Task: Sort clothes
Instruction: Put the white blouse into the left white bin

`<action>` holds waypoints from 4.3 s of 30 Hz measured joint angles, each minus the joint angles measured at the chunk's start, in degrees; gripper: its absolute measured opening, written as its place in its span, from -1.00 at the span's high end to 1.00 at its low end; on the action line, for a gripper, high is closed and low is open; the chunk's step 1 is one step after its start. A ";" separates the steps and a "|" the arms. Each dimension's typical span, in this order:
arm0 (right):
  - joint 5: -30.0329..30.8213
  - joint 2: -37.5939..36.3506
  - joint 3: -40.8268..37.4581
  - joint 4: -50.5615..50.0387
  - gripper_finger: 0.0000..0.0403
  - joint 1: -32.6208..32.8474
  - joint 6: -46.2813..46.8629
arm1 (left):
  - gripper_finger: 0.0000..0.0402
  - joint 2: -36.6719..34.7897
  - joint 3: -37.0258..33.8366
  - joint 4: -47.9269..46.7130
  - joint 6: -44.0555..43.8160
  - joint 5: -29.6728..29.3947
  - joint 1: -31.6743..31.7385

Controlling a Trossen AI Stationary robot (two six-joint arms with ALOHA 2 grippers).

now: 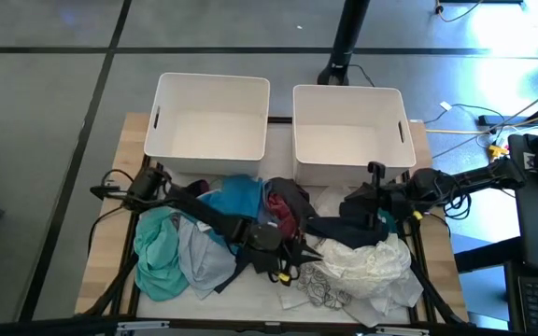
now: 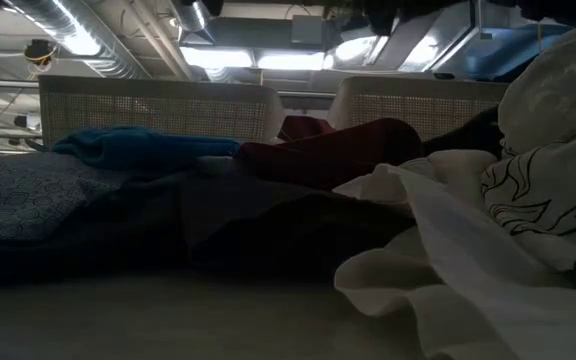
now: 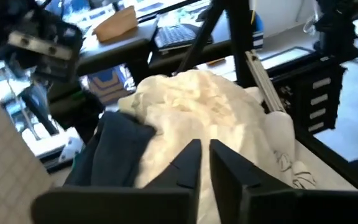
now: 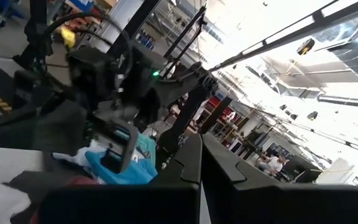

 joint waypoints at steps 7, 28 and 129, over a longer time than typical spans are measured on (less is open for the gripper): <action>-0.01 1.32 0.00 5.96 0.96 0.00 -3.06 | 0.25 0.00 -0.02 -0.15 -3.77 0.05 -0.14; -0.67 1.31 0.02 5.30 0.96 0.04 -3.10 | -0.18 7.63 14.55 -15.48 -9.56 0.05 0.02; -1.16 0.17 0.02 7.10 0.96 0.00 -1.37 | 0.96 -29.44 17.90 -10.91 46.89 -50.04 -4.66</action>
